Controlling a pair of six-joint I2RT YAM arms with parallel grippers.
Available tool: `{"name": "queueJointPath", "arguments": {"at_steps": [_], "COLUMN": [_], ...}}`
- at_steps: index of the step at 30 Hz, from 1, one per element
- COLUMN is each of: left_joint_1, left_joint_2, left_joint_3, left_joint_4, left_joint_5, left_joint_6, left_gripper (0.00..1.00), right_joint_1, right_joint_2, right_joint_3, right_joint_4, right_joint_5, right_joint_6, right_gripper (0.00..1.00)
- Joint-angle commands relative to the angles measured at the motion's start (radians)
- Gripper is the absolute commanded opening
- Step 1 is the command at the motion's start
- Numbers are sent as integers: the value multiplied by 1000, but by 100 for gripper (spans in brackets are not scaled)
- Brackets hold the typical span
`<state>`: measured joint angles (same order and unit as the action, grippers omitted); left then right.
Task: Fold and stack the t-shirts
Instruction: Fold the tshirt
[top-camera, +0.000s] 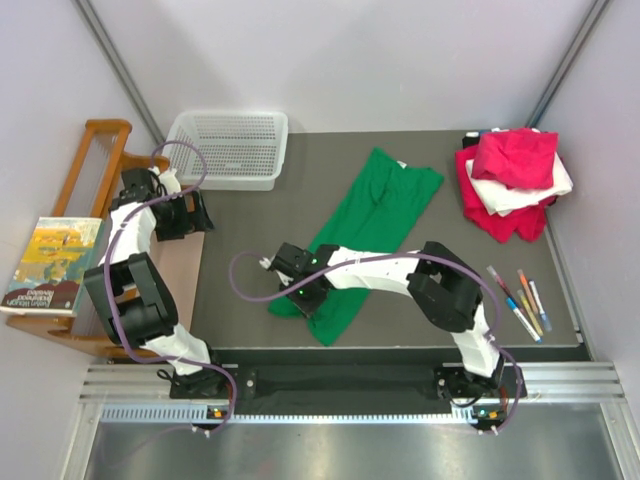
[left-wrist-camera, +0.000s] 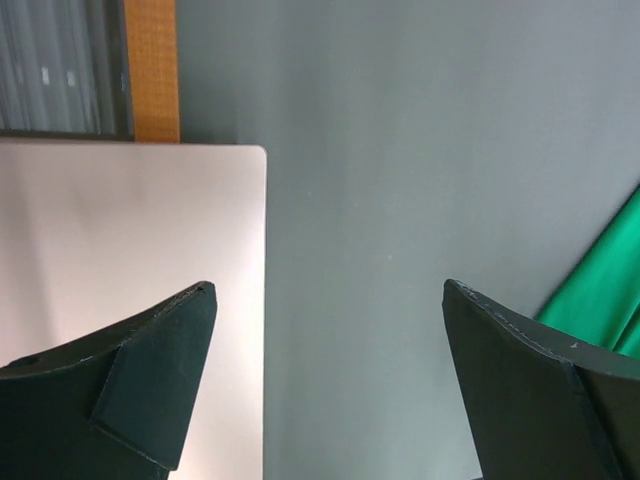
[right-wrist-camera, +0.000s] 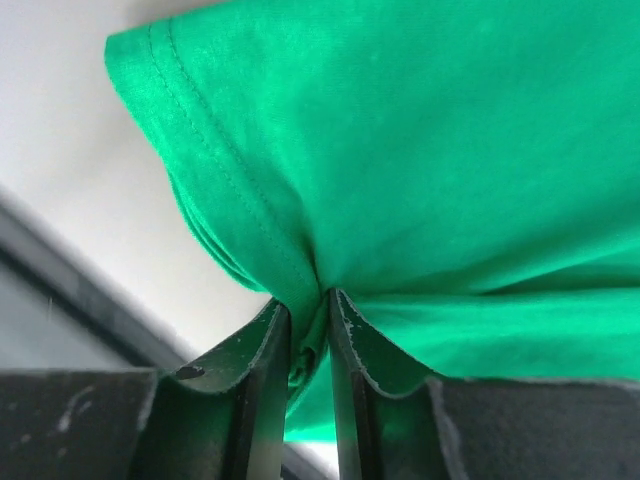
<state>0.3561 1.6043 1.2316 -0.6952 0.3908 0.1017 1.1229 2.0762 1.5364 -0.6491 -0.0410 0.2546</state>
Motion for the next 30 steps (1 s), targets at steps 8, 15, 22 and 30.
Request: {"name": "queueJointPath", "arguments": {"at_steps": [8,15,22,30], "left_joint_1": [-3,-6,-16,-31], "left_joint_2": [-17,-15,0,-20], "left_joint_3": [51,62,88,77], "left_joint_4": [-18,-33,-53,-56], "left_joint_5": [45,33,36,30], "left_joint_6": [10,29,30,20], "left_gripper": [99,99,99,99], "right_joint_1": [35,-47,-60,57], "right_joint_2": [-165,-278,-358,-272], "right_joint_3": [-76,-120,-202,-164], "right_joint_4": [-32,-20,2,-44], "right_joint_5": [-177,-163,-132,-103], "right_joint_6": [31,54,72,28], "right_gripper": [22,23,52,89]}}
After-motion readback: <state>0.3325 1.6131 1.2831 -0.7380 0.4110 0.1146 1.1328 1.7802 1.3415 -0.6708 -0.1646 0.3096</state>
